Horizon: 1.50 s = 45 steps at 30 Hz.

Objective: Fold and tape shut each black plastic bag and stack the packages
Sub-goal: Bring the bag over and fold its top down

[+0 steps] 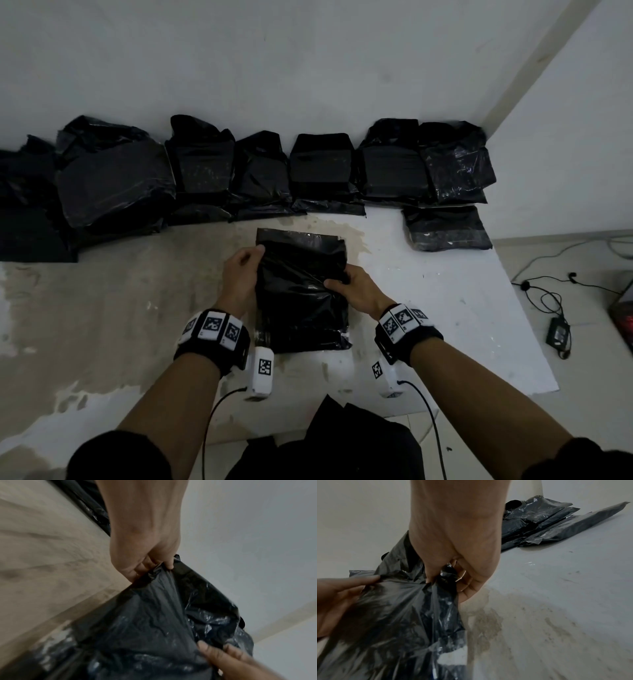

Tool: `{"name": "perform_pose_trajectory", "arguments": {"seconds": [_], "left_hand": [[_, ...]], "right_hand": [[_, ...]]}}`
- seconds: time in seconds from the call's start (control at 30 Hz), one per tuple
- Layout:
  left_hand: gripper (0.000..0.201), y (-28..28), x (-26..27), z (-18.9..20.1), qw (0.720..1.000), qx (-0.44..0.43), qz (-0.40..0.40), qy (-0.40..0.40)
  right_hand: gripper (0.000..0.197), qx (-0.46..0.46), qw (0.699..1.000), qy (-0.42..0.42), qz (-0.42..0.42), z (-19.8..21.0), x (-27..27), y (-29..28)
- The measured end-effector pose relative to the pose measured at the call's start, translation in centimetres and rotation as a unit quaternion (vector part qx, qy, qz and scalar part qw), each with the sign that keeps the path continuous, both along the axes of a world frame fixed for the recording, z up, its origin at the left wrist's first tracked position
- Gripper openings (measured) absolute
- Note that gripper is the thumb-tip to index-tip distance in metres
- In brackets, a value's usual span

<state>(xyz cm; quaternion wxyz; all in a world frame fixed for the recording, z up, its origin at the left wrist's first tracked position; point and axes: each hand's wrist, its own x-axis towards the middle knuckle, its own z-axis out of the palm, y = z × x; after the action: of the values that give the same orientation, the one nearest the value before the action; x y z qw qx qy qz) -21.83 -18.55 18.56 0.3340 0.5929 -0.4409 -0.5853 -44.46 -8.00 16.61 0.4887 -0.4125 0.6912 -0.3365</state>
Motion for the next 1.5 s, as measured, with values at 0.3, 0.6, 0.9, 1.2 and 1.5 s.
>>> {"name": "perform_pose_trajectory", "arguments": {"seconds": [0.3,0.6,0.9,1.2,1.5], "left_hand": [[0.022,1.1,-1.0,1.9,0.993,-0.096,-0.029,-0.057],[0.018,0.9,-0.1,2.2,0.989,-0.140,-0.005,-0.037],[0.014,-0.6,0.5,3.5,0.993,-0.113,-0.022,0.024],[0.023,-1.0,0.6,4.5,0.990,-0.129,-0.061,0.018],[0.026,-1.9,1.5,4.5,0.987,-0.144,-0.074,-0.005]], "right_hand": [[0.038,-0.032,0.996,-0.076,-0.025,2.3,0.3,0.1],[0.048,-0.116,0.983,-0.062,-0.130,4.6,-1.2,-2.4],[0.020,-0.136,0.979,-0.091,-0.123,7.1,-2.3,-3.1],[0.034,-0.182,0.966,0.174,0.054,9.1,-4.0,-3.9],[0.017,-0.092,0.884,0.352,0.294,12.9,-5.4,-6.3]]}}
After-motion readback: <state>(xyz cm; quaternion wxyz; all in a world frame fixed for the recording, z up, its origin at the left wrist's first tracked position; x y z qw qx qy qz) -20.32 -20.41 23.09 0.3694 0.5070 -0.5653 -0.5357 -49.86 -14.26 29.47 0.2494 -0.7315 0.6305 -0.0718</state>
